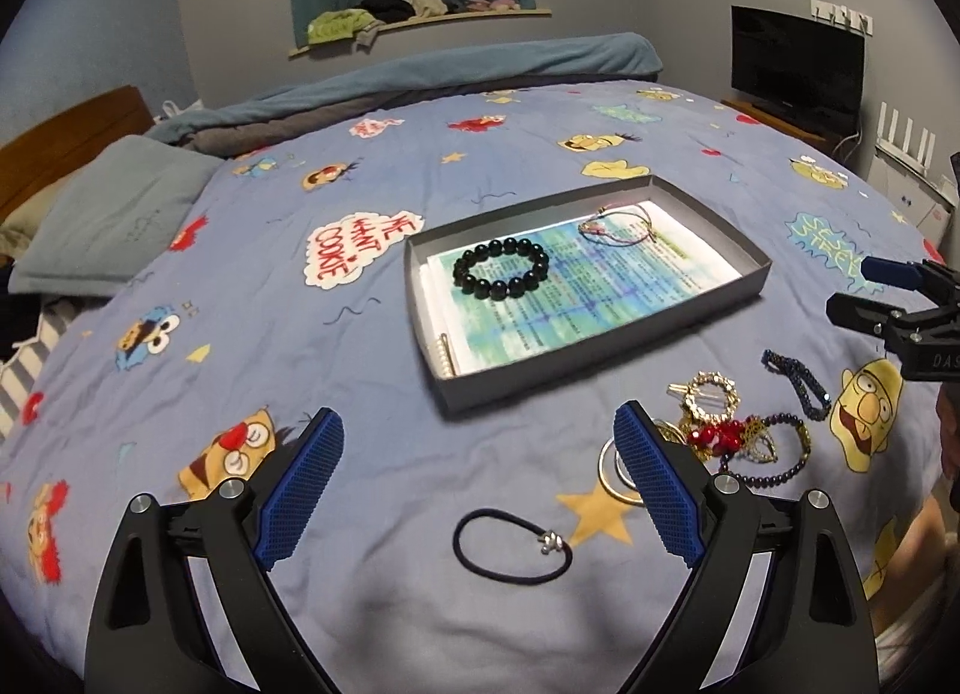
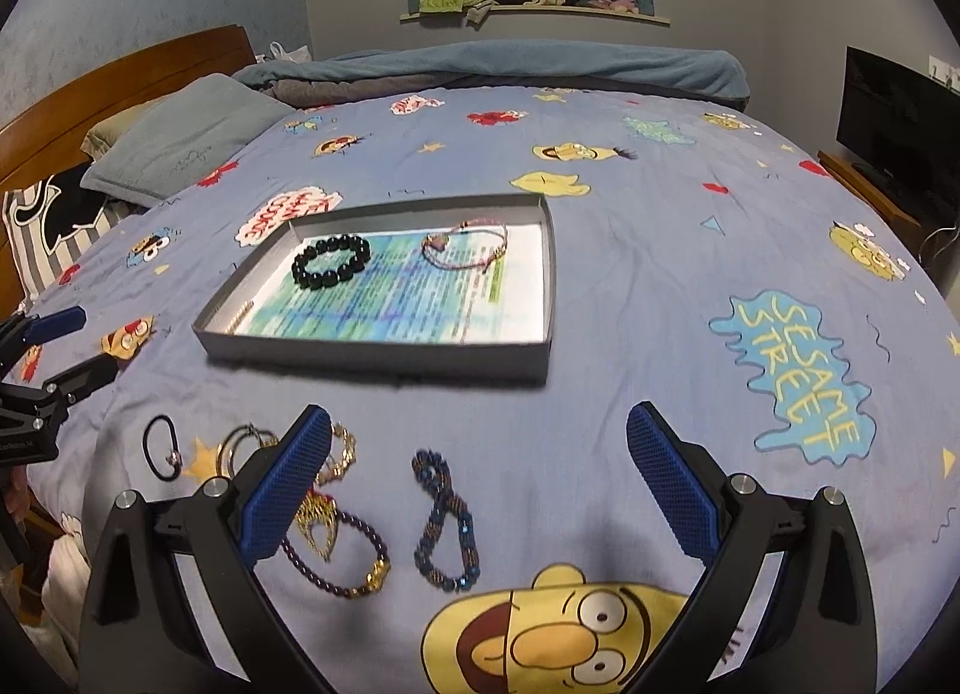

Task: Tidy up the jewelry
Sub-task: 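Withdraw both tools from the tray back toward the jewelry pile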

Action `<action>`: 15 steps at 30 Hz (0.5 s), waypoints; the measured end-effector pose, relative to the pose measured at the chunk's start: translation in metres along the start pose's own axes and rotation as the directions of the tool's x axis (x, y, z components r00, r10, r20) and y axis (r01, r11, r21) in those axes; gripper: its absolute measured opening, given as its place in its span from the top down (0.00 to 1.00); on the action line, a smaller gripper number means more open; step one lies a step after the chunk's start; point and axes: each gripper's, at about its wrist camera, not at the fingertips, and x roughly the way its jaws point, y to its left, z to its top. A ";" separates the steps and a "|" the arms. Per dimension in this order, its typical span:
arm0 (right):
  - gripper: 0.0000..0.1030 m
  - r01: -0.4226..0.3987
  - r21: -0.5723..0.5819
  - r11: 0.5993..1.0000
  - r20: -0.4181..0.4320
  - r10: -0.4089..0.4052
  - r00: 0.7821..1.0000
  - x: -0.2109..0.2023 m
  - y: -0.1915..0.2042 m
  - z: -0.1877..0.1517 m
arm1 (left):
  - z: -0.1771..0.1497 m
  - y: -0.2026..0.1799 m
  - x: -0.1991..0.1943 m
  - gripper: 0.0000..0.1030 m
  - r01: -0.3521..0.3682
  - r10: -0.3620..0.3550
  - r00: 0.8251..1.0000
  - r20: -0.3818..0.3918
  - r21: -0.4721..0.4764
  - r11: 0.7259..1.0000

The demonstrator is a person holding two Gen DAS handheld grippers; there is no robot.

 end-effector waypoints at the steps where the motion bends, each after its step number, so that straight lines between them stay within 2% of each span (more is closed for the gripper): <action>1: 0.06 0.008 -0.006 1.000 0.001 -0.008 1.000 0.000 0.000 -0.003 | -0.003 0.000 0.001 0.11 0.003 -0.003 1.000 -0.001 -0.007 1.000; 10: 0.05 0.020 0.020 1.000 -0.007 -0.020 1.000 0.000 -0.008 -0.019 | -0.041 0.003 0.021 0.11 0.035 -0.040 0.997 -0.064 -0.068 0.997; 15: 0.06 0.028 0.029 0.999 -0.021 -0.027 0.999 0.004 -0.012 -0.024 | -0.050 0.010 0.028 0.11 0.057 -0.065 0.995 -0.079 -0.105 0.993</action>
